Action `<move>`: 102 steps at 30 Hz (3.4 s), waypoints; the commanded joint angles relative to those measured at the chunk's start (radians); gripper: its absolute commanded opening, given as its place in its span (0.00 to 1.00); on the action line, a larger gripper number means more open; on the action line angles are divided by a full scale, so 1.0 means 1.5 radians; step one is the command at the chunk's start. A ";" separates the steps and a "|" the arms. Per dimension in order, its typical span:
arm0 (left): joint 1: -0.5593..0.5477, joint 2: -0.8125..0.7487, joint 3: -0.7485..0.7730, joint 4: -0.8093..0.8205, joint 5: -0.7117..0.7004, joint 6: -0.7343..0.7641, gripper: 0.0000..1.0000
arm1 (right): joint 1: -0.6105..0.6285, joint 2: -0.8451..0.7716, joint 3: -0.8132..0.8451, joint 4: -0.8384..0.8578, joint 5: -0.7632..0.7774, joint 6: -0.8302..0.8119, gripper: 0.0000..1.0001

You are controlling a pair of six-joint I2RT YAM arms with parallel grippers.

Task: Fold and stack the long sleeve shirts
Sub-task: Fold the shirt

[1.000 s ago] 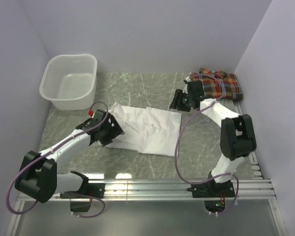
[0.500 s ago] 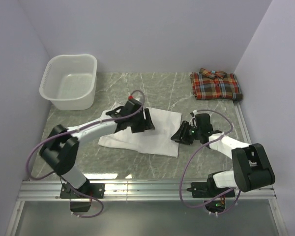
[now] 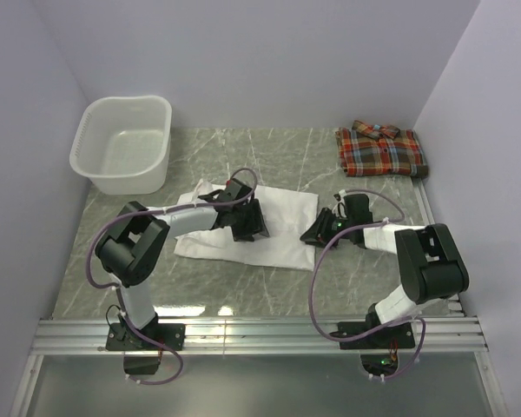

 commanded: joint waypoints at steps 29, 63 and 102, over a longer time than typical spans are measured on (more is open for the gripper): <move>0.059 0.138 0.368 -0.257 -0.194 0.242 0.67 | 0.183 0.092 0.389 -0.168 0.048 -0.362 0.67; 0.057 0.161 0.291 -0.235 -0.207 0.234 0.67 | 0.230 0.281 0.526 -0.317 -0.118 -0.510 0.47; 0.038 -0.071 0.130 -0.039 0.031 0.077 0.32 | 0.060 -0.267 0.093 -0.086 0.171 -0.128 0.68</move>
